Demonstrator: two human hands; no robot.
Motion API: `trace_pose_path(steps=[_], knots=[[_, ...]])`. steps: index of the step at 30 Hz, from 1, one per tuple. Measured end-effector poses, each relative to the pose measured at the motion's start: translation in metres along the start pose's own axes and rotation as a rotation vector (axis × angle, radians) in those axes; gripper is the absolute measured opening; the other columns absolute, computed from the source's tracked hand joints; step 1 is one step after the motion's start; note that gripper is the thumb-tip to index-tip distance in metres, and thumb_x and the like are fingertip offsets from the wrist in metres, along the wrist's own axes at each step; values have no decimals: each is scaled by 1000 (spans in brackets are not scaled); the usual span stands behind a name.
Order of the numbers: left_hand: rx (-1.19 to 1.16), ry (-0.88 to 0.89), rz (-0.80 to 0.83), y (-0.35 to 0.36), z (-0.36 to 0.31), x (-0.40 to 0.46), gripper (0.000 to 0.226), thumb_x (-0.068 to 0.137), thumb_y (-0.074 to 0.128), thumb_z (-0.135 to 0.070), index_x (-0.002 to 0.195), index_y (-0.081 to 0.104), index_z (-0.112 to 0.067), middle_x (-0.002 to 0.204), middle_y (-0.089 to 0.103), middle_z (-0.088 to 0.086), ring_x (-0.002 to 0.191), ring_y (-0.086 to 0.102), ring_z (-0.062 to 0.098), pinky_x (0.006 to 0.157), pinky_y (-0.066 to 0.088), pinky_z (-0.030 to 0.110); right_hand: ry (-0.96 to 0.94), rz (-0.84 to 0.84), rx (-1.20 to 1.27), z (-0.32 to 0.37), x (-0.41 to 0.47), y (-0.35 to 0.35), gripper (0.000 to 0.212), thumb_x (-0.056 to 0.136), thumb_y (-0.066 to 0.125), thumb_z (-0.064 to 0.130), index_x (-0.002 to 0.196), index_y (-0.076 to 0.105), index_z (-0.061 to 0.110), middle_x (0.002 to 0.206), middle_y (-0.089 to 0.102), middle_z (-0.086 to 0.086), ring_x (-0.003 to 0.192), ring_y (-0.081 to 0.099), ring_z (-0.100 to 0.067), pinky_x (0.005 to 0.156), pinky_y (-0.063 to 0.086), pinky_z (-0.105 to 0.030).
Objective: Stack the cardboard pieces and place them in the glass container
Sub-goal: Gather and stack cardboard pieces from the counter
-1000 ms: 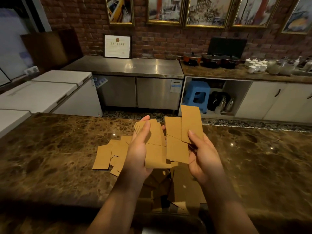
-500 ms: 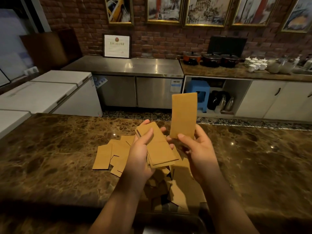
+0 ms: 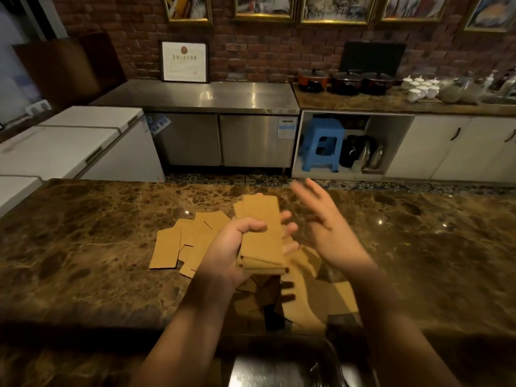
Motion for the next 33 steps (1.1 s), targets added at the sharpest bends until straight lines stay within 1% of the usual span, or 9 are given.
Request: trace_pose_path(steps=[3, 6, 10, 15, 20, 23, 27, 29, 33], knots=[[-108, 114, -112, -27, -12, 1, 49, 80, 58, -2, 121, 64, -29, 99, 65, 20, 70, 66, 29, 61, 57, 45, 308, 49, -45, -58, -19, -29, 78, 95, 65, 24, 152, 20, 53, 161, 34, 7, 137, 36, -10, 111, 39, -42], [-111, 77, -194, -49, -12, -3, 21, 84, 72, -30, 99, 78, -18, 90, 65, 15, 70, 65, 25, 63, 57, 43, 695, 441, -454, -122, -61, -32, 107, 78, 83, 30, 157, 12, 45, 166, 23, 1, 144, 33, -22, 114, 34, -43], [-118, 57, -253, -57, 0, 2, 36, 78, 79, -36, 106, 67, -17, 96, 67, 20, 78, 68, 33, 71, 56, 49, 680, 555, -524, -149, -89, -17, 123, 71, 86, 39, 154, -4, 52, 169, -2, 12, 154, -3, -31, 123, 6, -56], [-43, -33, -313, -54, 23, 12, 38, 91, 66, -34, 70, 81, -6, 90, 70, 20, 79, 68, 31, 71, 58, 44, 595, 429, -764, -147, -83, -11, 94, 67, 84, 53, 148, 36, 44, 143, 42, -1, 139, 28, -28, 115, 21, -51], [-42, -31, -346, -52, 21, 7, 25, 96, 64, -29, 113, 69, -11, 97, 67, 20, 79, 67, 31, 69, 59, 42, 755, 307, -646, -149, -74, -41, 24, 87, 73, 34, 106, 62, 25, 111, 67, -2, 92, 61, -16, 70, 48, -28], [-40, -2, -342, -53, 15, 4, 35, 97, 63, -29, 131, 59, -22, 104, 67, 20, 82, 67, 31, 69, 59, 42, 831, 121, -535, -148, -68, -60, 26, 98, 58, 30, 117, 60, 12, 111, 68, -12, 96, 66, -27, 69, 51, -31], [-57, 34, -325, -53, 9, 2, 45, 96, 64, -28, 140, 54, -24, 105, 67, 19, 81, 69, 31, 70, 59, 44, 862, -160, 96, -134, -70, -38, 18, 99, 60, 25, 108, 60, 9, 97, 71, -11, 83, 72, -26, 57, 61, -37], [-71, 60, -318, -53, 7, 1, 45, 95, 64, -28, 140, 54, -27, 104, 68, 19, 79, 70, 31, 70, 59, 44, 886, -112, 255, -125, -71, -14, 18, 96, 65, 24, 107, 62, 10, 102, 72, -14, 90, 73, -30, 64, 64, -43], [-93, 71, -310, -53, 9, 0, 44, 95, 64, -28, 138, 55, -29, 105, 70, 19, 81, 71, 30, 70, 59, 43, 979, 115, 209, -116, -77, 28, 26, 97, 63, 29, 117, 59, 14, 105, 69, -11, 86, 71, -24, 50, 55, -27]])
Point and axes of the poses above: each hand's wrist, its own x-axis towards the middle knuckle, its own y-axis out of the palm, z = x × y, the point moved 6 cm from there along x, towards the middle knuckle
